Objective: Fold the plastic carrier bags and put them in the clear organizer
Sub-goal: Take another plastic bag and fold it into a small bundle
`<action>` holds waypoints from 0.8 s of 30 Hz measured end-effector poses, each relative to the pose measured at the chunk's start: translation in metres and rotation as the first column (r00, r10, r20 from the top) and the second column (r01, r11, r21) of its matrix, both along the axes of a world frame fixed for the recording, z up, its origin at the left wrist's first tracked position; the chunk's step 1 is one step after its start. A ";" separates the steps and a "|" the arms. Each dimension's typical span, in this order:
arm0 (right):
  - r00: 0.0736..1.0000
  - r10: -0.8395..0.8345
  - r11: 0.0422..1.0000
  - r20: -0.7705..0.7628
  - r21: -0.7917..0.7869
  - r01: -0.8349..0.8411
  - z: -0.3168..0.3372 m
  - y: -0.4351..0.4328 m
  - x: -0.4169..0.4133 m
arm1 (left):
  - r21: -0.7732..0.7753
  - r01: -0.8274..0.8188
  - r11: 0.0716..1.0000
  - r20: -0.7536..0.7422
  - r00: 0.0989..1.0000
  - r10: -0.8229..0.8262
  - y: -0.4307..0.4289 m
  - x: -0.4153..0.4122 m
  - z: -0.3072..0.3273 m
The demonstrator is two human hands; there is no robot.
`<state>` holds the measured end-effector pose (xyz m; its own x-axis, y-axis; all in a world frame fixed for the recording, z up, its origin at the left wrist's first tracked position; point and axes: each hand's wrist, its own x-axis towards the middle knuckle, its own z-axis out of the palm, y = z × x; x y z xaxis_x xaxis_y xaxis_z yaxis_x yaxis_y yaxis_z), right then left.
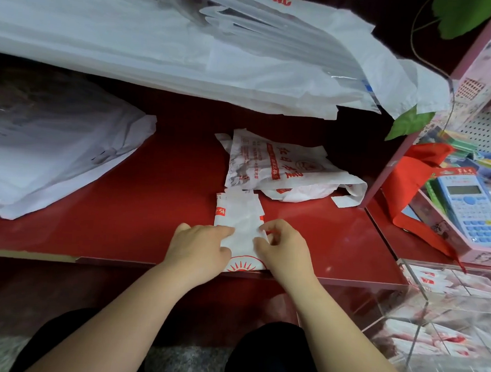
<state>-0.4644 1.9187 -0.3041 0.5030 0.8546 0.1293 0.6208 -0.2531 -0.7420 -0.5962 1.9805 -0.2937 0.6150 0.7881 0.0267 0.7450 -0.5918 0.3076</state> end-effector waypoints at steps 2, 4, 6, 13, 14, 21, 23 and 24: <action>1.000 0.028 0.999 0.000 0.025 -0.028 -0.002 -0.004 -0.001 | 0.063 0.012 0.998 0.031 0.999 -0.014 -0.003 -0.006 -0.010; 0.999 0.038 0.999 0.002 0.039 -0.038 -0.002 -0.006 -0.002 | 0.203 0.009 0.979 0.151 0.988 -0.040 -0.004 -0.015 -0.023; 0.999 0.039 0.998 0.014 0.053 -0.039 -0.002 -0.007 -0.004 | 0.337 0.070 0.939 0.244 0.957 -0.159 -0.004 -0.021 -0.034; 0.997 0.050 0.996 0.064 0.065 -0.054 -0.002 -0.009 -0.006 | 0.454 0.358 0.816 0.067 0.900 -0.432 -0.003 -0.035 -0.049; 0.996 0.046 0.996 0.081 0.067 -0.051 -0.002 -0.009 -0.007 | 0.457 0.352 0.817 0.100 0.892 -0.440 -0.003 -0.036 -0.051; 0.926 0.301 0.913 0.226 0.211 -0.349 -0.017 -0.033 -0.002 | 0.466 0.238 0.852 0.355 0.832 -0.426 -0.007 -0.043 -0.062; 0.815 0.477 0.852 0.328 0.057 -0.521 -0.020 -0.039 0.004 | 0.474 0.227 0.851 0.387 0.814 -0.433 -0.010 -0.045 -0.060; 0.757 0.521 0.827 0.394 -0.016 -0.561 -0.022 -0.040 0.007 | 0.481 0.224 0.848 0.404 0.801 -0.441 -0.010 -0.046 -0.058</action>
